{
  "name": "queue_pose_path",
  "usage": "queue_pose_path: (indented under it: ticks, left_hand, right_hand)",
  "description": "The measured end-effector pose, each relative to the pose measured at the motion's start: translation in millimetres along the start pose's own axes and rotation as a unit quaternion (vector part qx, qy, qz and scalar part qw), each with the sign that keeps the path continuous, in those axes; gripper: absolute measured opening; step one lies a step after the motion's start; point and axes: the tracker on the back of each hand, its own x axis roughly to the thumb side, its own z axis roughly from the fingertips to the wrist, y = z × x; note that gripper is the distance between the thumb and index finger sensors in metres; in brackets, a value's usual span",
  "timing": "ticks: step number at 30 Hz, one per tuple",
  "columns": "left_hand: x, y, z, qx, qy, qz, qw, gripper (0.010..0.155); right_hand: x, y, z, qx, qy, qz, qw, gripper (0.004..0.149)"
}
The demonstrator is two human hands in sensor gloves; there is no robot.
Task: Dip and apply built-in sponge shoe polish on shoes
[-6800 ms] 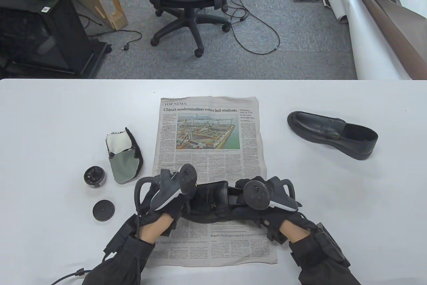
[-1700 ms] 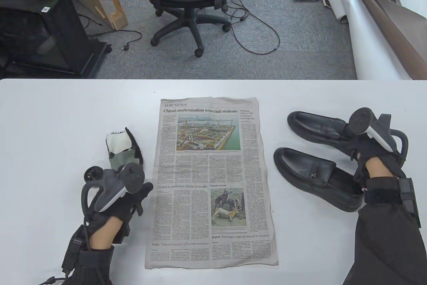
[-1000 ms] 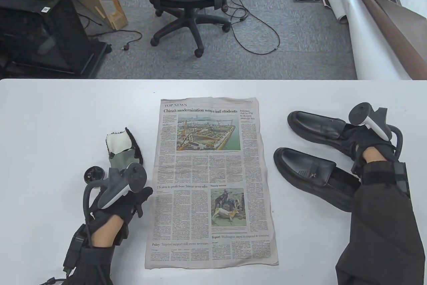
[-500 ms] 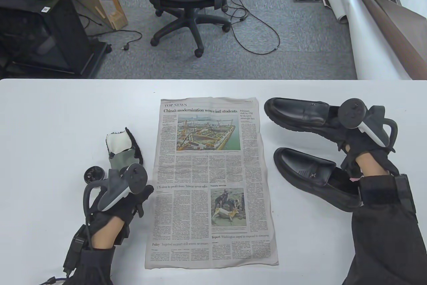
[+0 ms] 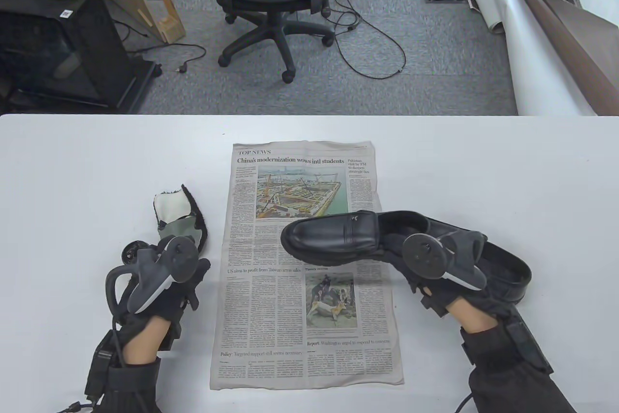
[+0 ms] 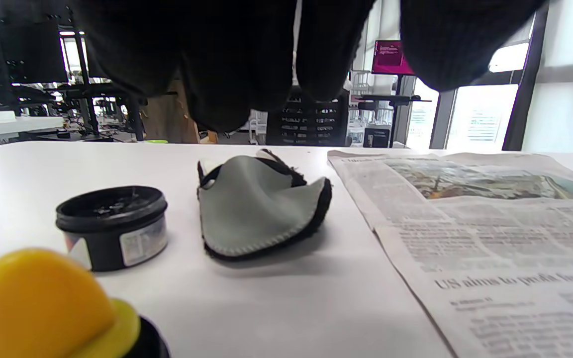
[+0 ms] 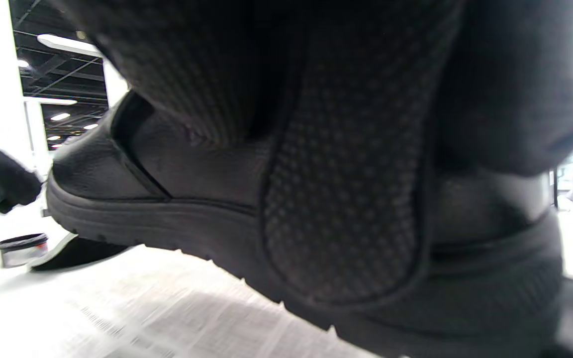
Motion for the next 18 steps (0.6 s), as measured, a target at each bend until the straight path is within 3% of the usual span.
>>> queue_pose_path:
  ticks: [3, 8, 18]
  left_hand:
    - [-3.6, 3.4, 1.0, 0.021, 0.011, 0.007, 1.000, 0.064]
    - [-5.2, 0.4, -0.9, 0.015, 0.018, -0.003, 1.000, 0.063]
    - [-9.8, -5.6, -6.7, -0.002, 0.023, -0.009, 1.000, 0.063]
  right_hand:
    - [18.5, 18.7, 8.3, 0.018, -0.025, -0.011, 0.999, 0.042]
    - [47.5, 40.1, 14.3, 0.039, -0.060, -0.001, 0.997, 0.042]
    - [69.7, 53.5, 22.2, 0.039, -0.072, 0.013, 0.997, 0.043]
